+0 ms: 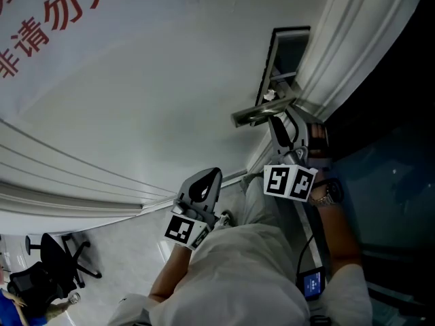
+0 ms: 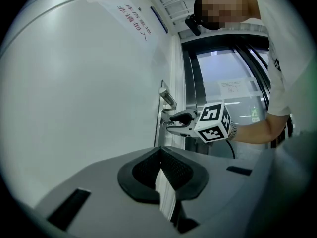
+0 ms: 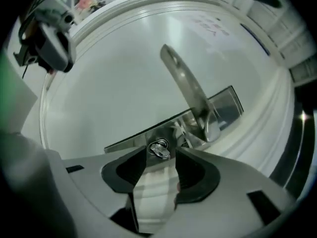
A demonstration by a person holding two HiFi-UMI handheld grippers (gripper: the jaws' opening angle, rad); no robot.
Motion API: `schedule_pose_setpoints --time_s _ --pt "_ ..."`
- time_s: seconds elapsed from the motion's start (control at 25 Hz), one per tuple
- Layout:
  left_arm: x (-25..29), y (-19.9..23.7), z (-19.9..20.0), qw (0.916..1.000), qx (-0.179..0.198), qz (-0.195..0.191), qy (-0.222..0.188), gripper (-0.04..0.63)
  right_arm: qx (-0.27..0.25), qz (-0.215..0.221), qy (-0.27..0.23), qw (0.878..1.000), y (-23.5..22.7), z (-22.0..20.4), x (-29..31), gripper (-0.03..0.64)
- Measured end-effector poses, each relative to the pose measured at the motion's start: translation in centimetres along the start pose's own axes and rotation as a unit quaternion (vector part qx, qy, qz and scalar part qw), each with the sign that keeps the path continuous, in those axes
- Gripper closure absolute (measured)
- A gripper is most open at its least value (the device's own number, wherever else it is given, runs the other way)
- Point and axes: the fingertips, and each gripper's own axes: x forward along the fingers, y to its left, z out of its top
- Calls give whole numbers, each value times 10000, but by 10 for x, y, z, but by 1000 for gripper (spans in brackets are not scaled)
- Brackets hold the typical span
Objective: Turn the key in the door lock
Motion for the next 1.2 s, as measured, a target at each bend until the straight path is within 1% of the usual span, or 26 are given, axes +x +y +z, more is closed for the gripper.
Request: schedule_pose_setpoints --time_s 0.08,0.12,0.16,0.24,0.28,0.36,0.44,0.52,0.56,0.6,0.68,0.8,0.84,0.88,0.92,0.96,1.0,1.04,1.12,1.16,1.2 --pt "-1 -1 3 10000 -6 8 -83 592 -667 -141 -80 9976 0 3 2 451" --pt "-2 -1 3 10000 -15 20 -87 592 -941 -198 -118 9953 1 4 2 467" --pt "-2 0 2 10000 -19 37 -81 592 -1153 -234 -137 9930 2 4 3 498" --pt "-3 0 4 9999 -8 69 -103 592 -1340 -292 -159 9904 3 4 4 520" --pt "-4 0 3 9999 1 77 -105 592 -1282 -313 -166 9911 3 4 4 523" --pt "-5 0 2 9999 11 80 -79 592 -833 -313 -165 9959 1 4 3 525" --pt "-5 -1 4 9999 20 81 -108 592 -104 -246 -184 9995 -1 5 3 525" --pt "-4 -2 5 9999 22 77 -126 592 684 -124 -207 9974 -4 5 2 524" --pt "-5 -3 5 9999 24 71 -124 592 964 -79 -209 9951 -4 6 2 523" --pt "-4 -3 5 9999 28 62 -121 592 1134 -53 -211 9933 -5 6 2 523" --pt "-4 -5 5 9999 36 39 -117 592 1209 -32 -229 9924 -5 6 3 520" --pt "-6 -8 4 10000 53 28 -68 592 1033 -65 -329 9941 -3 7 2 518" --pt "-6 -7 5 9999 71 47 -78 592 1087 -87 -369 9934 -2 8 0 517" --pt "-8 -6 6 9999 93 83 -92 592 1266 -109 -417 9910 -3 9 -3 517" --pt "-10 -4 7 9998 114 139 -85 592 1554 -136 -503 9865 -5 10 -7 517" --pt "-13 -1 8 9997 133 206 -72 592 1908 -170 -663 9792 -8 13 -12 517" --pt "-16 2 9 9995 147 279 -73 592 2304 -192 -874 9690 -11 16 -18 517" --pt "-21 5 9 9992 157 365 -73 592 2734 -153 -1047 9561 -12 20 -24 520" --pt "-30 14 11 9982 179 568 -114 592 3522 170 -1181 9283 -2 28 -36 532" --pt "-35 19 14 9974 192 680 -171 592 3813 409 -1234 9153 7 33 -39 588" --pt "-41 23 16 9963 202 805 -225 592 4030 677 -1297 9034 18 40 -41 612"
